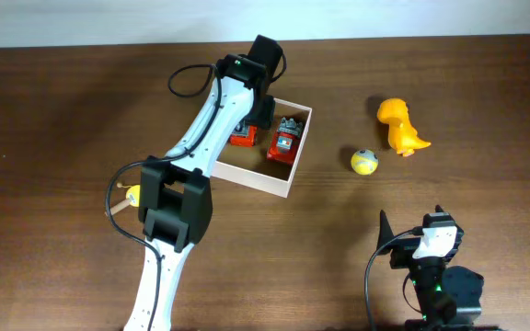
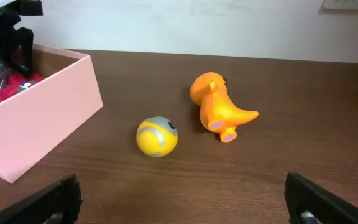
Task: Pack container
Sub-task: 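Lower the truck into the box's left side beside the first truck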
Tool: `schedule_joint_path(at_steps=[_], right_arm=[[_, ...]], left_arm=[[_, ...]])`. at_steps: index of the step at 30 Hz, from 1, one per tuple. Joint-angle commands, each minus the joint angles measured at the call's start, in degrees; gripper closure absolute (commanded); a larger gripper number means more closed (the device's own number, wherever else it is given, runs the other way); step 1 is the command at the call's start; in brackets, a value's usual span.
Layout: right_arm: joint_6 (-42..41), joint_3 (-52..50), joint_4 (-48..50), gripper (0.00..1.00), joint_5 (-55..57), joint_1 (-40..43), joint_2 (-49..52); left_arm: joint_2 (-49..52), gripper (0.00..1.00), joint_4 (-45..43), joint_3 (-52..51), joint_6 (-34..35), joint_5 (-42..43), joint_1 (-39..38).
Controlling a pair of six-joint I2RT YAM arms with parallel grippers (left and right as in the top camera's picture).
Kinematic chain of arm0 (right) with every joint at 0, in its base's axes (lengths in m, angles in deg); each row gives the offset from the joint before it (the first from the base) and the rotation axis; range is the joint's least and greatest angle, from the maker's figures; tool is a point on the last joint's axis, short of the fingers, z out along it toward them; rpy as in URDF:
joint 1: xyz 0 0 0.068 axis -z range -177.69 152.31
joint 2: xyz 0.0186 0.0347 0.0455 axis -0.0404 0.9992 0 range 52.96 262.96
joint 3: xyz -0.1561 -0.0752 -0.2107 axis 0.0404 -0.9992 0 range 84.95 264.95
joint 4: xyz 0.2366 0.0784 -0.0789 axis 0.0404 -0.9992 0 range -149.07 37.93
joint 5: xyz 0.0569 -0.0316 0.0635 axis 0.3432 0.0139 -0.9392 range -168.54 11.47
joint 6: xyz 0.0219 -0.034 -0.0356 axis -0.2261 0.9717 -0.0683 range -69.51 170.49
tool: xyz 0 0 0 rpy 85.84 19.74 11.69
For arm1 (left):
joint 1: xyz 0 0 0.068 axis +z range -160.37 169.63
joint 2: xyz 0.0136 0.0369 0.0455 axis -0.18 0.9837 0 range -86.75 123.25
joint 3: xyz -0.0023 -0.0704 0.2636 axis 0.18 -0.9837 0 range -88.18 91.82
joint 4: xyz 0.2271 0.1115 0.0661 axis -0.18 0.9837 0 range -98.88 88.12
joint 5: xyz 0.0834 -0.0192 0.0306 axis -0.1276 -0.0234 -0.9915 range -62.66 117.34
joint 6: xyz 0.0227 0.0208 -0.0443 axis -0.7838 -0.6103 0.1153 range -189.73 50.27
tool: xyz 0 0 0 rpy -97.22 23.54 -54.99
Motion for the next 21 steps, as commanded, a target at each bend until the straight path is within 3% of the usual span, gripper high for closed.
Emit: schedule_joint_path(at_steps=[1,21], right_arm=[[0.3,-0.4,0.0,0.01,-0.5,-0.3,-0.6],[0.3,-0.4,0.0,0.01,-0.5,-0.3,-0.6]], left_arm=[[0.5,0.27,0.5,0.0,-0.5,-0.6,0.4],[-0.5,0.28,14.4,7.5,-2.5,-1.2,-0.5]])
